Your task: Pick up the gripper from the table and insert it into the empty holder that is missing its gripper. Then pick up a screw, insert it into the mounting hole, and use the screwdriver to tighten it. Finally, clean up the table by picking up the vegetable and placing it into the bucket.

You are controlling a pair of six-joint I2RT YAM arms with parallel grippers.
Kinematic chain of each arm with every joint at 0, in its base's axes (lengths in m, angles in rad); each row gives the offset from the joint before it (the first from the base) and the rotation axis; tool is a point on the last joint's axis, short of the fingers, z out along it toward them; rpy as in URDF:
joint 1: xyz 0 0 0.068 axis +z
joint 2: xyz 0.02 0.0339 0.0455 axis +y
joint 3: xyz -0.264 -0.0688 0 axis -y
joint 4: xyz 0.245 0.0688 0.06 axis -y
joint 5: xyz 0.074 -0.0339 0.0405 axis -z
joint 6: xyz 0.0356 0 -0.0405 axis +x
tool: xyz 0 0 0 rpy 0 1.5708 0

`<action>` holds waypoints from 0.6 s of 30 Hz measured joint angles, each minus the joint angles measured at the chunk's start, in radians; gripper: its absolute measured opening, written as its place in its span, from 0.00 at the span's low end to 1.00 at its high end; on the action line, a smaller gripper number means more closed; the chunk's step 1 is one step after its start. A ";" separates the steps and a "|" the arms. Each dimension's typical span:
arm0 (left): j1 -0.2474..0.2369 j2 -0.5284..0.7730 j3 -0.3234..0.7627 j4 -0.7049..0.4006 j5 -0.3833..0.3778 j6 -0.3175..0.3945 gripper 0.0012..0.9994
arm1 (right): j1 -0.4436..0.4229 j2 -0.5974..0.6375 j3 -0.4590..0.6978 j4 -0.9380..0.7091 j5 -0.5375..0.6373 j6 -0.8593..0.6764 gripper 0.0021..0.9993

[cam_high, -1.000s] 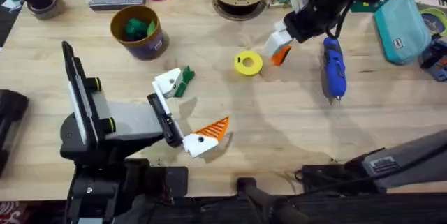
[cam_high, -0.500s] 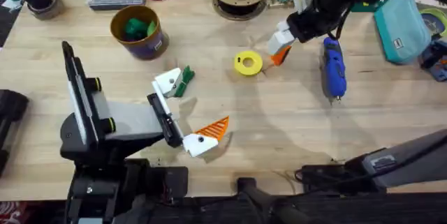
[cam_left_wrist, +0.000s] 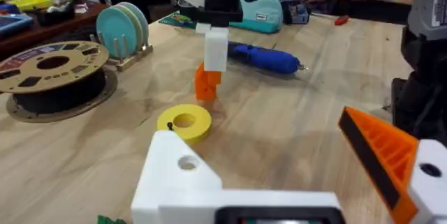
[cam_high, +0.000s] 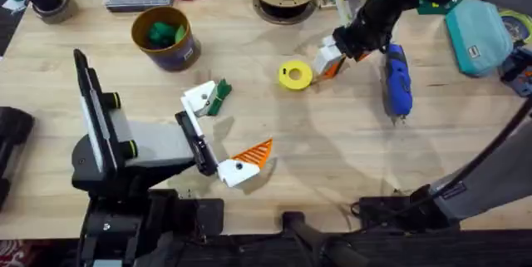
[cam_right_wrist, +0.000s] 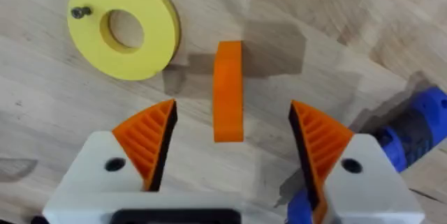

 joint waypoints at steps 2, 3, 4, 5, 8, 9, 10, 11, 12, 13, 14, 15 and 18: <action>0.000 0.000 0.000 0.000 0.000 0.000 0.99 | 0.000 0.014 0.010 0.000 0.000 0.001 0.95; 0.000 0.000 0.000 0.000 0.000 0.000 0.99 | 0.000 0.019 0.013 0.003 0.000 0.002 0.93; 0.000 0.000 0.000 0.000 0.000 0.000 0.99 | 0.000 0.023 0.015 0.010 0.000 0.003 0.92; 0.000 0.000 0.000 0.000 0.000 0.000 0.99 | 0.000 0.024 0.016 0.016 0.000 0.003 0.91; 0.000 0.000 0.000 0.000 0.000 0.000 0.99 | 0.000 0.026 0.019 0.025 -0.003 0.004 0.87; 0.000 0.000 0.000 0.000 0.000 0.000 0.99 | 0.000 0.026 0.021 0.023 -0.003 0.004 0.84; 0.000 0.000 0.000 0.000 0.000 0.000 0.99 | 0.000 0.026 0.021 0.023 -0.003 0.004 0.82; 0.000 0.000 0.000 0.000 0.000 0.000 0.99 | 0.000 0.026 0.021 0.023 -0.003 0.004 0.79; 0.000 0.000 0.000 0.000 0.000 0.000 0.99 | 0.000 0.026 0.022 0.023 -0.003 0.005 0.77; 0.000 0.000 0.000 0.000 0.000 0.000 0.99 | 0.000 0.026 0.022 0.023 -0.003 0.006 0.76; 0.000 0.000 0.000 0.000 0.000 0.000 0.99 | 0.000 0.026 0.022 0.023 -0.003 0.006 0.72; 0.000 0.000 0.000 0.000 0.000 0.000 0.99 | 0.000 0.026 0.023 0.023 -0.003 0.007 0.68; 0.000 0.000 0.000 0.000 0.000 0.000 0.99 | 0.000 0.026 0.023 0.024 -0.003 0.008 0.44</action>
